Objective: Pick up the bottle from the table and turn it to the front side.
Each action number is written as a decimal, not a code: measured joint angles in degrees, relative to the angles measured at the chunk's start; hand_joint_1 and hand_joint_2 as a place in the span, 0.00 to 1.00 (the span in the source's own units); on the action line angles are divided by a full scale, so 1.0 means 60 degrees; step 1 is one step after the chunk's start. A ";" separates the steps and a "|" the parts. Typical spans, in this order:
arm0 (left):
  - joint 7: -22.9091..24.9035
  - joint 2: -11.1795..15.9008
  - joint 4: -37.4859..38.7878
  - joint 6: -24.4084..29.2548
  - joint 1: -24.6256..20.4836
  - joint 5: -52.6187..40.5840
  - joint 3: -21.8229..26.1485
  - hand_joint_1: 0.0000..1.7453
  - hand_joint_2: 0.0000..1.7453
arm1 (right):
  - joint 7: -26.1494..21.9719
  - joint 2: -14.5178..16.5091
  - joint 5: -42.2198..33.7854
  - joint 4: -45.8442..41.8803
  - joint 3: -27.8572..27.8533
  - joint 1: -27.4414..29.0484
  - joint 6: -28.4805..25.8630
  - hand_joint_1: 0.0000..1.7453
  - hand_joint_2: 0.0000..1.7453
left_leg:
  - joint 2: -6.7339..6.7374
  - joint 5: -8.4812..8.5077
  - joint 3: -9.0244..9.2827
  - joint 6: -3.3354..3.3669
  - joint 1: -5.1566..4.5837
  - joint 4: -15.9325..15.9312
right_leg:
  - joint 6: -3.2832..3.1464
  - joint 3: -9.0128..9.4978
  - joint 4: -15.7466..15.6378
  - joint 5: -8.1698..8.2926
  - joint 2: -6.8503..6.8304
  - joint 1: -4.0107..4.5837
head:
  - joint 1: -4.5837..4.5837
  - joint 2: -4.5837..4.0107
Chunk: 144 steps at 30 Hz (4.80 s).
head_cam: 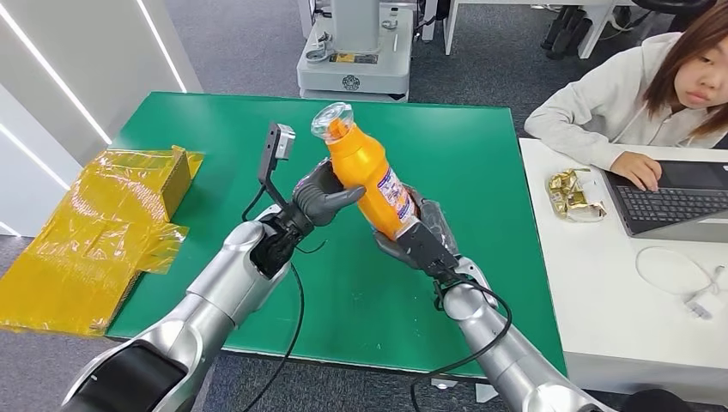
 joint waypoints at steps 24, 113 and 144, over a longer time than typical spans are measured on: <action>-0.1554 0.0034 -0.0960 0.2362 0.0119 -0.1830 -0.0763 0.67 1.00 | 0.0209 0.0632 -0.0481 0.0443 0.0106 -0.0389 0.0100 1.00 1.00 | 0.0000 0.0002 -0.0004 0.0002 0.0000 0.0000 | 0.0001 -0.0006 0.0000 0.0001 0.0000 0.0000 | 0.0002 0.0000; 0.2308 0.2919 0.0557 1.0034 0.0433 -2.0714 -0.1543 1.00 1.00 | -0.0405 -0.1731 -0.0106 -0.7416 -0.1461 0.5330 -0.0614 0.00 1.00 | 0.0014 0.0000 -0.0027 -0.0002 0.0000 -0.0003 | -0.0001 -0.0039 -0.0004 0.0002 0.0019 0.0000 | 0.0001 0.0000; 0.3434 0.4184 -0.0068 0.8433 0.0644 -2.0729 -0.2552 1.00 1.00 | -0.0110 -0.1563 0.0474 -0.9161 -0.2842 0.7061 -0.0475 0.00 1.00 | 0.0020 -0.0001 -0.0035 -0.0003 0.0000 -0.0009 | -0.0003 -0.0043 -0.0004 0.0000 0.0025 0.0000 | 0.0002 0.0000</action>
